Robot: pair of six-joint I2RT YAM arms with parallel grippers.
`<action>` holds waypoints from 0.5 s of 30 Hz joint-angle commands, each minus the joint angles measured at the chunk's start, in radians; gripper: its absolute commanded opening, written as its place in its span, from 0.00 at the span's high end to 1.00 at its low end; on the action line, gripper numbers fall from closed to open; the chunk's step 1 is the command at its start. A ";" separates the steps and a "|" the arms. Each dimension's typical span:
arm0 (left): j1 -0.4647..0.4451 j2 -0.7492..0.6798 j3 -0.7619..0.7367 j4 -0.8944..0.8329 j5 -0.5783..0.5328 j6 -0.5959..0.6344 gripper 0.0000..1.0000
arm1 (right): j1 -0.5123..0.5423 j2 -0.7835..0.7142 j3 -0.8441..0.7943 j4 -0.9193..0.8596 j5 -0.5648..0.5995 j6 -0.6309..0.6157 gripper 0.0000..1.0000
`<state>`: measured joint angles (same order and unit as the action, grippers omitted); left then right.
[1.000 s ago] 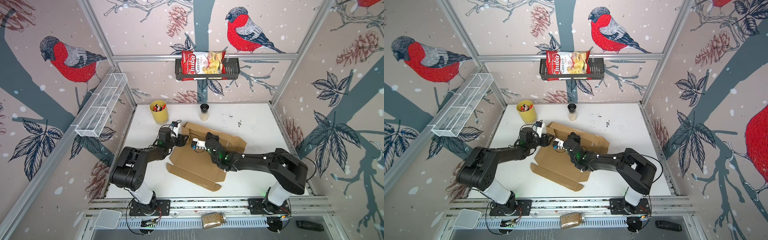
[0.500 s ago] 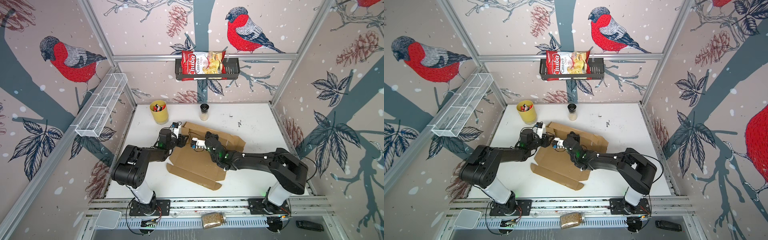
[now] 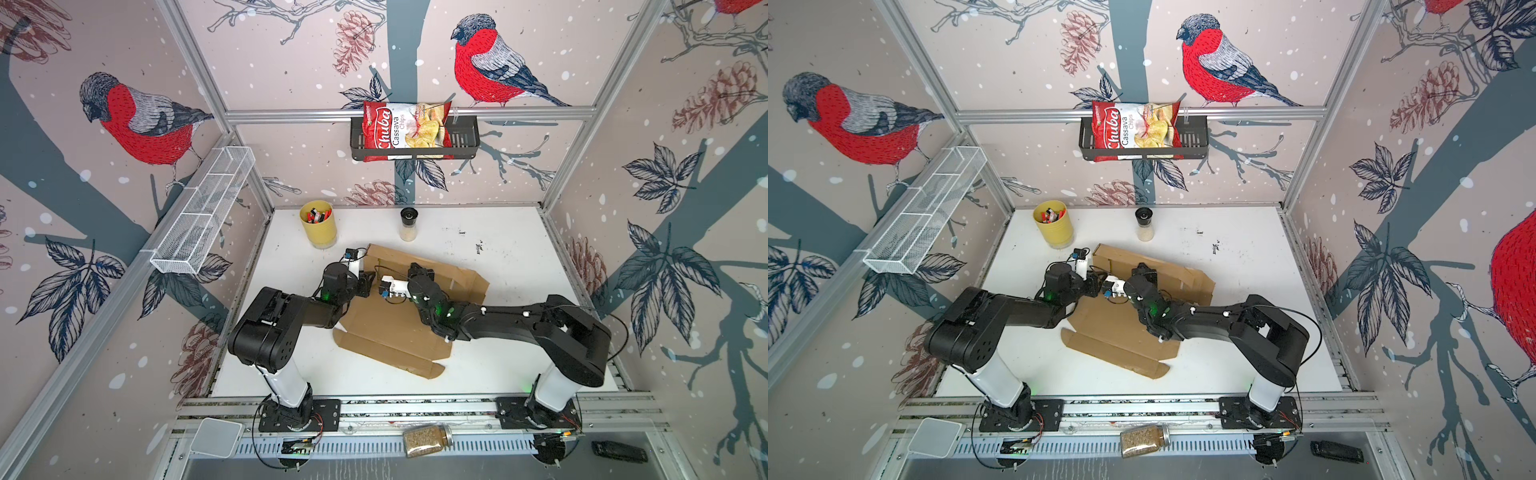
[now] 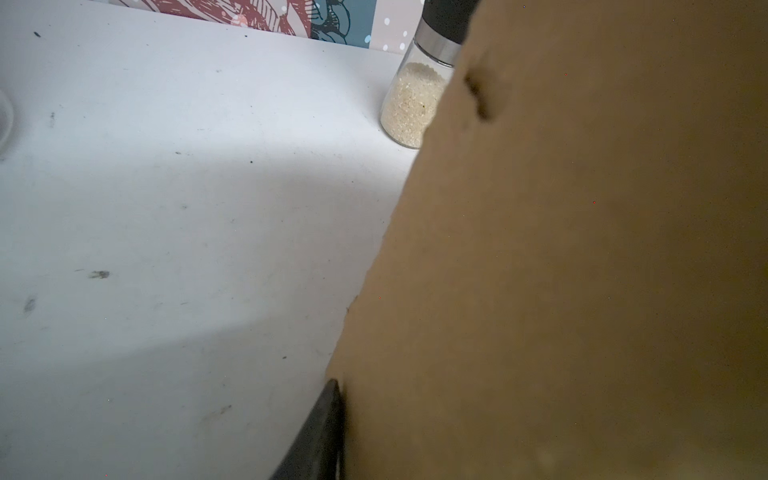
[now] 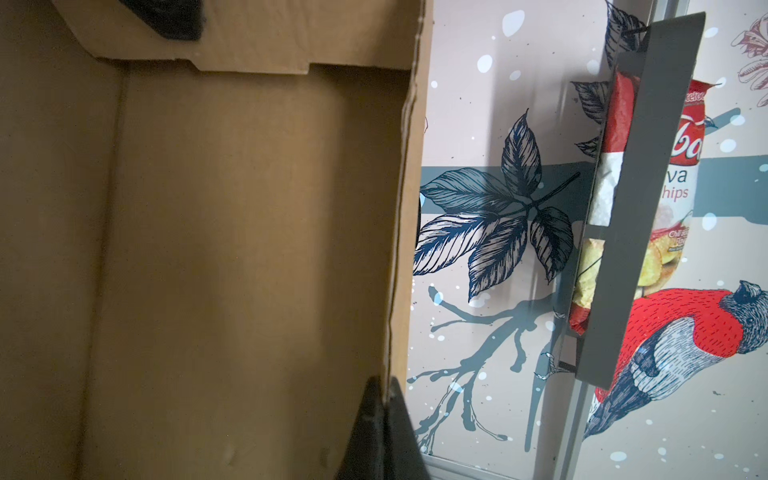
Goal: Fold the paper box
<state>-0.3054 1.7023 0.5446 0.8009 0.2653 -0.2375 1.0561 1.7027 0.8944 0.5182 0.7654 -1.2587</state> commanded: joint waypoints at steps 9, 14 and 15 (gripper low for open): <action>-0.018 -0.001 -0.025 0.104 -0.162 -0.063 0.65 | 0.005 -0.003 -0.009 -0.009 -0.023 0.005 1.00; -0.066 0.017 -0.011 0.092 -0.247 -0.062 0.74 | 0.008 -0.002 -0.010 -0.008 -0.025 0.010 1.00; -0.074 0.020 -0.012 0.098 -0.267 -0.065 0.76 | 0.008 0.000 -0.010 -0.009 -0.024 0.011 1.00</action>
<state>-0.3637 1.7149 0.5266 0.8539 0.0780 -0.2909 1.0599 1.7016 0.8867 0.5228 0.7620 -1.2572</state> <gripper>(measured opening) 0.251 0.053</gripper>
